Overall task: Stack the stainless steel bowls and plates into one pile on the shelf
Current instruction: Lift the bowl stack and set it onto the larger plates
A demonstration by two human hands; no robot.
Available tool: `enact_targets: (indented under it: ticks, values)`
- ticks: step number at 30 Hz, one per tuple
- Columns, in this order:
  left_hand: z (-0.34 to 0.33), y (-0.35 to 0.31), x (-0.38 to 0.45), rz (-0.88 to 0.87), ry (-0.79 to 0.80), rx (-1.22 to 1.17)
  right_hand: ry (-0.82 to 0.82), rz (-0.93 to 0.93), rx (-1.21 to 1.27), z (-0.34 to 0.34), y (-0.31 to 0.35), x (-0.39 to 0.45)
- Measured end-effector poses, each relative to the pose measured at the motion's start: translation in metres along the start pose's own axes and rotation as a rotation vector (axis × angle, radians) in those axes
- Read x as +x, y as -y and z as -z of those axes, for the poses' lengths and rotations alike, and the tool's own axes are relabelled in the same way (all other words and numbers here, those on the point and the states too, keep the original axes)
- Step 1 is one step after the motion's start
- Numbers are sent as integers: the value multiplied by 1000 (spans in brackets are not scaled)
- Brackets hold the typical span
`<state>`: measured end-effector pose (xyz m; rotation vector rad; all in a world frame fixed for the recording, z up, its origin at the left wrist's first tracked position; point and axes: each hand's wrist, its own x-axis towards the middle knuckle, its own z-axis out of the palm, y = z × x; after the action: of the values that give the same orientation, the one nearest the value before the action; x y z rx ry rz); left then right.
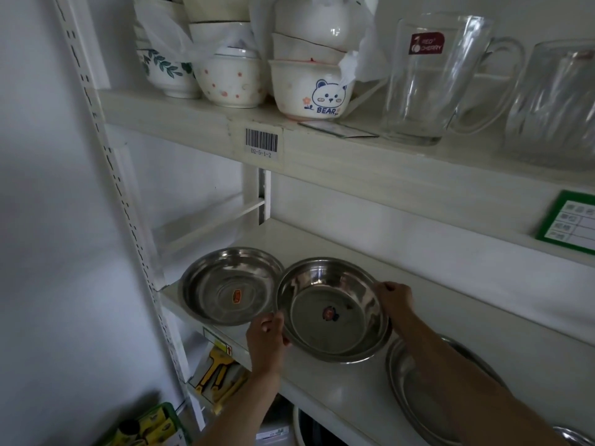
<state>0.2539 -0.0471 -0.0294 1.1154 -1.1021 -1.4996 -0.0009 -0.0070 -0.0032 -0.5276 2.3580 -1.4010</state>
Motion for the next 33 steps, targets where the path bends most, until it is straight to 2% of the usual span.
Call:
enact_targets:
  ticks: [7,12,17,26,33]
  values:
    - [20,-31,27,-77,-16,-49,2,49,144,-29,54,-3]
    - [46,-53,51,-86,-113,-81,68,33,208,-69,82,-4]
    - [79,-67,78,-134,-174,-9,114,38,250,-113,104,-14]
    - [125,-59,130,-94,-302,62,181,-26,261,-181,111,-15]
    - [134,-41,156,-44,-347,167,186,-41,177,-203,99,-10]
